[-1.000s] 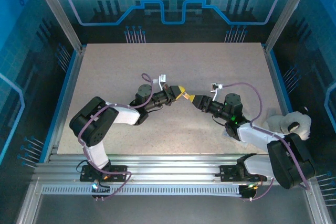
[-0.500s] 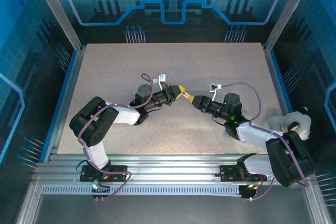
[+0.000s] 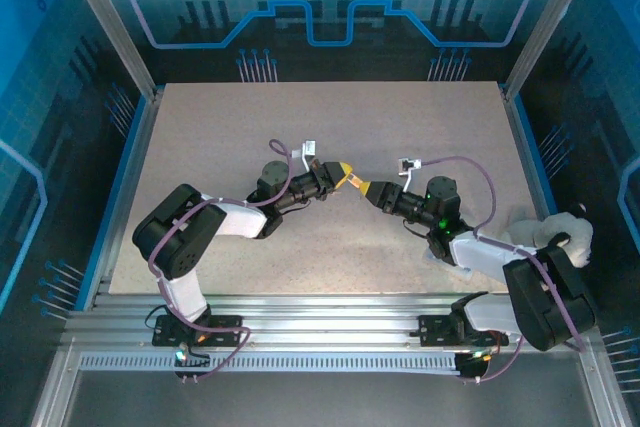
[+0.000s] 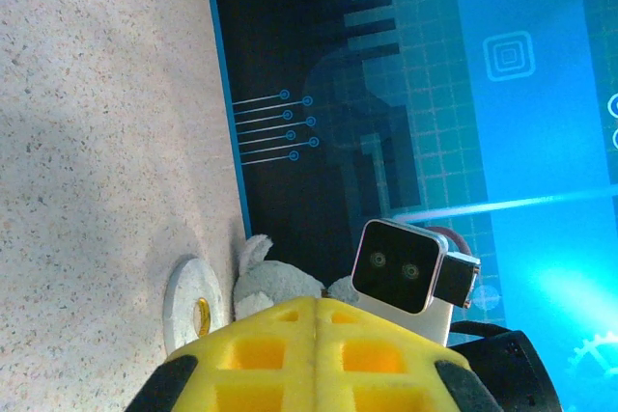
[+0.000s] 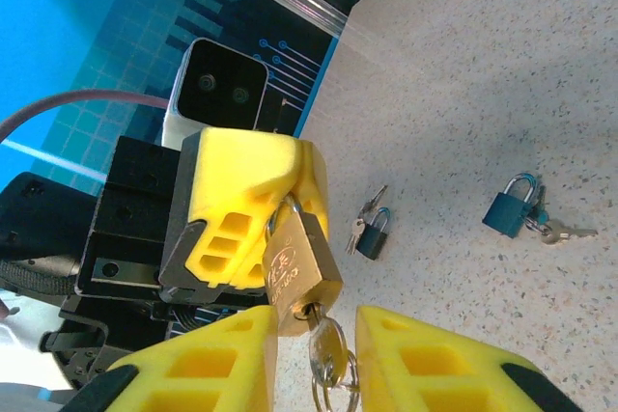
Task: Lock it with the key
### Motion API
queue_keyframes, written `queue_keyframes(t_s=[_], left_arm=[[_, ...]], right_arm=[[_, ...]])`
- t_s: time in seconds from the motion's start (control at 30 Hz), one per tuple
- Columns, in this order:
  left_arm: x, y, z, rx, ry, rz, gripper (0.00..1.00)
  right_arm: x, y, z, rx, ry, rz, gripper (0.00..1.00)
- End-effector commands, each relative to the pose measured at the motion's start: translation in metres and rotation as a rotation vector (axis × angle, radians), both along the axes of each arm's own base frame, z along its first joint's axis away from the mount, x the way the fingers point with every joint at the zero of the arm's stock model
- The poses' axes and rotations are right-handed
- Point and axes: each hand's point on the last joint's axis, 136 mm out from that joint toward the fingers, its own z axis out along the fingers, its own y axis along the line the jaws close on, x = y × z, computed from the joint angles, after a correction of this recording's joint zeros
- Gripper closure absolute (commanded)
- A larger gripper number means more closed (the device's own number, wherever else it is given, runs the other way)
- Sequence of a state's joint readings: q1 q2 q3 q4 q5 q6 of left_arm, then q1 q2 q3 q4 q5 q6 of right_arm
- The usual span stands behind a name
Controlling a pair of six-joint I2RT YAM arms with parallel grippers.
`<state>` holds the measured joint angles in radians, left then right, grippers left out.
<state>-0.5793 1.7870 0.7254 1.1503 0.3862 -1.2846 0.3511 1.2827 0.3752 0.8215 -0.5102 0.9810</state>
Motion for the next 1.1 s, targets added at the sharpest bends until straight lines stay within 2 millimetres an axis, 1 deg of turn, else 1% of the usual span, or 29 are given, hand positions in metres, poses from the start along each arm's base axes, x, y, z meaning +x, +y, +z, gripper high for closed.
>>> queue_keyframes(t_s=[0.0,0.77,1.07], left_arm=[[0.0014,-0.0033,0.0152,-0.042,-0.044,-0.001,1.0],[0.0013,-0.0031,0.0119,-0.047,-0.036,0.0,1.0],[0.0016,-0.0032,0.0135,-0.053,-0.041,0.001,1.0]], right_arm=[[0.007,-0.001,0.0184,0.029,-0.052,0.003,0.75],[0.0082,-0.0017,0.0177,0.041,-0.044,0.009,0.82],[0.008,-0.0014,0.0178,0.046,-0.044,0.014,0.88]])
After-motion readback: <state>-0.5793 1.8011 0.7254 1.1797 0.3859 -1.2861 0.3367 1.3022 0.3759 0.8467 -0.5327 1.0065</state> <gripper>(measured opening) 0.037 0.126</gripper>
